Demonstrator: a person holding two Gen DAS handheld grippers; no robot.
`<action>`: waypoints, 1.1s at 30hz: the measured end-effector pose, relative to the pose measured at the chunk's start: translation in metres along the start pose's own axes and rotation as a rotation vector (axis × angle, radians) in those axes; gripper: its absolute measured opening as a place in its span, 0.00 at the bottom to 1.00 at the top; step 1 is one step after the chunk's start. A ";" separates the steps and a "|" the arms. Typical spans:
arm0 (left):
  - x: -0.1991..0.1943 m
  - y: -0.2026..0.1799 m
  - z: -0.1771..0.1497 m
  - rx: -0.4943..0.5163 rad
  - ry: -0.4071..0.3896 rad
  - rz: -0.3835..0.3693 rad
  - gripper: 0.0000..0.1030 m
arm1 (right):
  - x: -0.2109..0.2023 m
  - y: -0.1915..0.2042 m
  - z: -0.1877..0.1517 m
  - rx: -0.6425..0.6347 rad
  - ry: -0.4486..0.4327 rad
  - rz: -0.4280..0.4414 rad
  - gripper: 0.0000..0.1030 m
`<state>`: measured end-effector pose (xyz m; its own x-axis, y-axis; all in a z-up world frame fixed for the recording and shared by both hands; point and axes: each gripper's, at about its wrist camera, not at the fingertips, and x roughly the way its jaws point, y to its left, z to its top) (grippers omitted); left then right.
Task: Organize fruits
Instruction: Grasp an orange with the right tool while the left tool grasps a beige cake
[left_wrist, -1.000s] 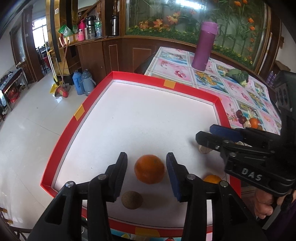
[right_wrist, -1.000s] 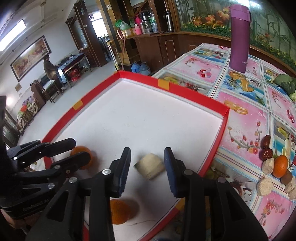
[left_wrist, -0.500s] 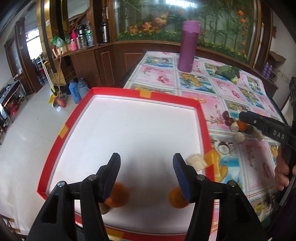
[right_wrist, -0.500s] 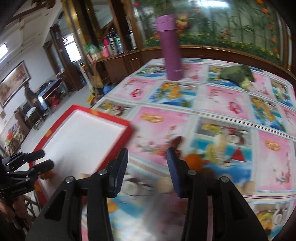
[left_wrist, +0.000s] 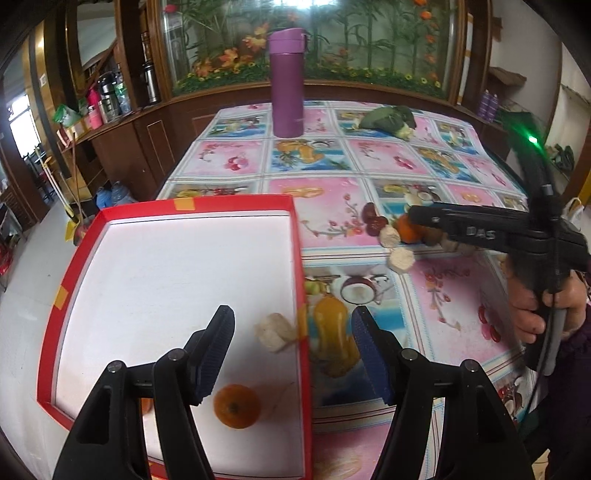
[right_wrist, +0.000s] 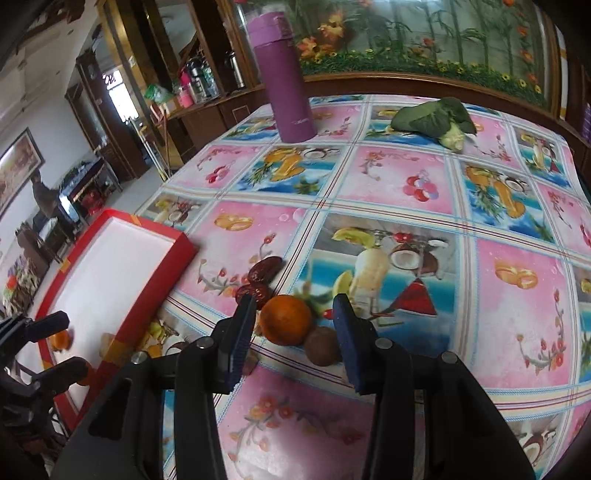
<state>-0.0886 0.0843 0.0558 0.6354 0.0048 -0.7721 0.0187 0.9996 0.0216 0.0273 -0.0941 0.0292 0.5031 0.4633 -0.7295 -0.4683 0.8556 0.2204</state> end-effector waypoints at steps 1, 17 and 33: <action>0.000 -0.001 -0.001 0.002 0.002 -0.003 0.64 | 0.005 0.003 0.000 -0.014 0.009 -0.007 0.44; -0.002 -0.009 0.005 0.015 0.014 -0.020 0.64 | 0.019 -0.006 -0.007 -0.005 0.196 0.184 0.34; 0.017 -0.047 0.016 0.084 0.060 -0.096 0.64 | -0.019 -0.067 0.006 0.287 0.112 0.214 0.33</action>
<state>-0.0663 0.0367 0.0520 0.5804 -0.0861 -0.8098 0.1433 0.9897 -0.0025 0.0536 -0.1586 0.0325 0.3260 0.6245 -0.7098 -0.3237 0.7791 0.5368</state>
